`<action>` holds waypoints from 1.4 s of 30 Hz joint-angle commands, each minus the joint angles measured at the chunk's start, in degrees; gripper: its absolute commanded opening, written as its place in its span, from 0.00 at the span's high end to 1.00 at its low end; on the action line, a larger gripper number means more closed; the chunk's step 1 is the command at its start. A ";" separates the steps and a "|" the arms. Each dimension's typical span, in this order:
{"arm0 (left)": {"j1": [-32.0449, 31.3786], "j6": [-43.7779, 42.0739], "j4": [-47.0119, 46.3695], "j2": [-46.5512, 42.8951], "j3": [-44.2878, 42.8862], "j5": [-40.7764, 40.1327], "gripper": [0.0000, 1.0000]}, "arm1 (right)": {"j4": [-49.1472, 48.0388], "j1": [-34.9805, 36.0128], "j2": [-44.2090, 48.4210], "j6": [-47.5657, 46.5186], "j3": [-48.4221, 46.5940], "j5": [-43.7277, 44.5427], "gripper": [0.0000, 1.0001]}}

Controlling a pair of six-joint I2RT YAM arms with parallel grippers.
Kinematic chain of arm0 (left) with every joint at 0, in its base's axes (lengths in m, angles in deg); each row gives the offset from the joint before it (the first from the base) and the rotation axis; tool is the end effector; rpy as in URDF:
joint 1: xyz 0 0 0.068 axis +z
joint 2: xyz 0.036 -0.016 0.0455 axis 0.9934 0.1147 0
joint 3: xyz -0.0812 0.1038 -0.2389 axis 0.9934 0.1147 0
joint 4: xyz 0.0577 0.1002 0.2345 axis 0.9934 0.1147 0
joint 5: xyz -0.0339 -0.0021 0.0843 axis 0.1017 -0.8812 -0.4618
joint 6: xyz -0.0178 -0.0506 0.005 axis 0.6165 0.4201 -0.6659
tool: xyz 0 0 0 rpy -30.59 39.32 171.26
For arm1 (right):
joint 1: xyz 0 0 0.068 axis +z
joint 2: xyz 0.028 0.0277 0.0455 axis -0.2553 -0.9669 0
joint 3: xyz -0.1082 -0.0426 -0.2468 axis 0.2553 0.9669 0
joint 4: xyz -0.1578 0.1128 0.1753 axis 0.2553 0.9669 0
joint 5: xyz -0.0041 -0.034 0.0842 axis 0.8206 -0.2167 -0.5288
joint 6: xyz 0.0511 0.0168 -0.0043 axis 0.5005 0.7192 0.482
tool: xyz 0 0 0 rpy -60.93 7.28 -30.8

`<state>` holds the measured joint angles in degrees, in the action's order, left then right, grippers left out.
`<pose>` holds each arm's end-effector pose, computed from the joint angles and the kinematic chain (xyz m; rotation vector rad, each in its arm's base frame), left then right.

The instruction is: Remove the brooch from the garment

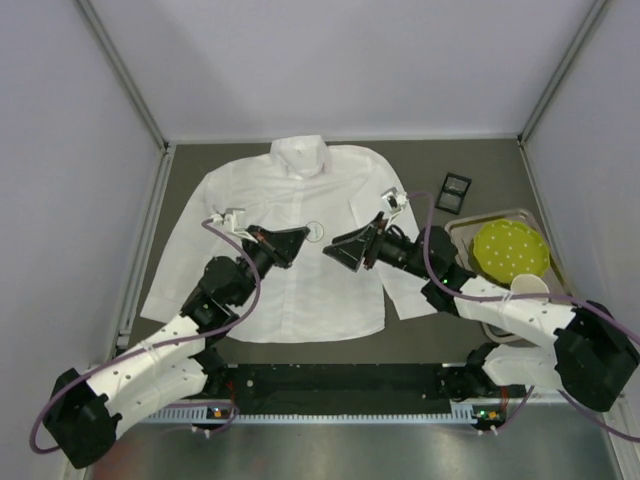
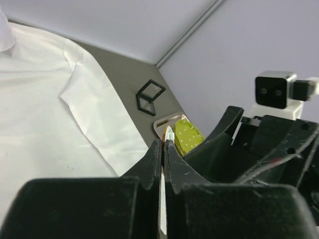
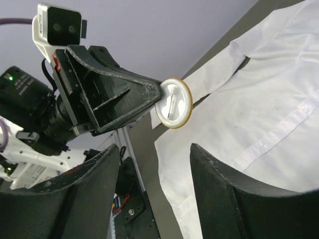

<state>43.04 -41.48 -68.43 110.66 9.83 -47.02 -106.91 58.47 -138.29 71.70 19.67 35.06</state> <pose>0.1493 -0.1222 0.2839 -0.1110 1.4812 -1.1191 0.1840 0.1928 0.2788 -0.3370 1.6051 1.4563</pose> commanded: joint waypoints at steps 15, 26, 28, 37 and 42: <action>0.04 18.58 48.43 7.21 -24.48 -3.91 1.00 | 38.72 4.98 9.77 -42.62 -7.94 11.00 0.34; 0.21 32.05 56.54 5.37 -25.99 2.06 1.00 | 14.56 18.11 13.21 -75.48 3.57 17.10 0.44; 0.21 33.54 57.16 5.20 -25.73 2.94 1.00 | 14.99 18.11 11.46 -82.22 3.48 10.19 0.51; 0.22 39.78 54.09 2.03 -20.11 5.41 1.00 | 7.88 18.63 7.05 -86.57 3.83 12.16 0.67; 0.30 40.84 51.99 2.56 -19.06 8.82 1.00 | 9.37 19.68 4.86 -88.77 2.60 13.12 0.73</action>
<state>43.17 -3.89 -12.78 113.57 -10.30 -41.77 -94.17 76.53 -131.95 -13.72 23.54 48.22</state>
